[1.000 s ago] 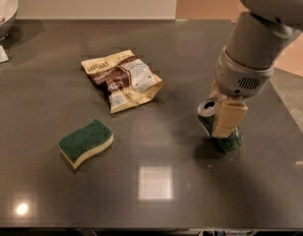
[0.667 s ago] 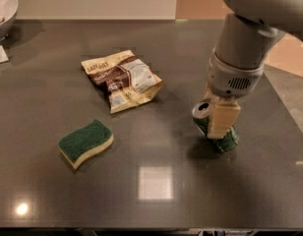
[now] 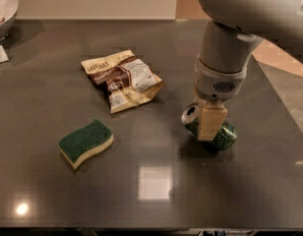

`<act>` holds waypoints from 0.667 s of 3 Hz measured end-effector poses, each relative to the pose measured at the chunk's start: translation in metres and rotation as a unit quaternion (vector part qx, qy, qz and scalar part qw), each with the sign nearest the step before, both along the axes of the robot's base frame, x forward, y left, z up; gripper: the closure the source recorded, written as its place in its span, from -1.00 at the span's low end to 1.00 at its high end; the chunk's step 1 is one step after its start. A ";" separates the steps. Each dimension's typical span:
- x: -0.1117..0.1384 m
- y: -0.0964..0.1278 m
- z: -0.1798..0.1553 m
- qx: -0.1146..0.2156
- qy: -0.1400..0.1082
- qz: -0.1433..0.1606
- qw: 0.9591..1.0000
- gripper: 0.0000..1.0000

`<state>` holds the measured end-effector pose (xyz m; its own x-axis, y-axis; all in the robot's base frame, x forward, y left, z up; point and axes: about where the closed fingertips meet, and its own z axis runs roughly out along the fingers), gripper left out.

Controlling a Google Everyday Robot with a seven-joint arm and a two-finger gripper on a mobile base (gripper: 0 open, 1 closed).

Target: Knock green can over

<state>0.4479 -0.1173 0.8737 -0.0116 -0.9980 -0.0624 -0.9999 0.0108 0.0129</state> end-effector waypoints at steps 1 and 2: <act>-0.001 0.007 -0.006 0.005 0.007 0.004 1.000 -0.74; -0.003 0.015 -0.021 0.020 0.023 0.003 1.000 -1.00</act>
Offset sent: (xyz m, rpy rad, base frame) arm -0.0084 0.0141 -0.0235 0.0338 0.0802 0.0096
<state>0.4450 -0.1023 0.8530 -0.0089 -0.9947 -0.1026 -0.9982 0.0028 0.0593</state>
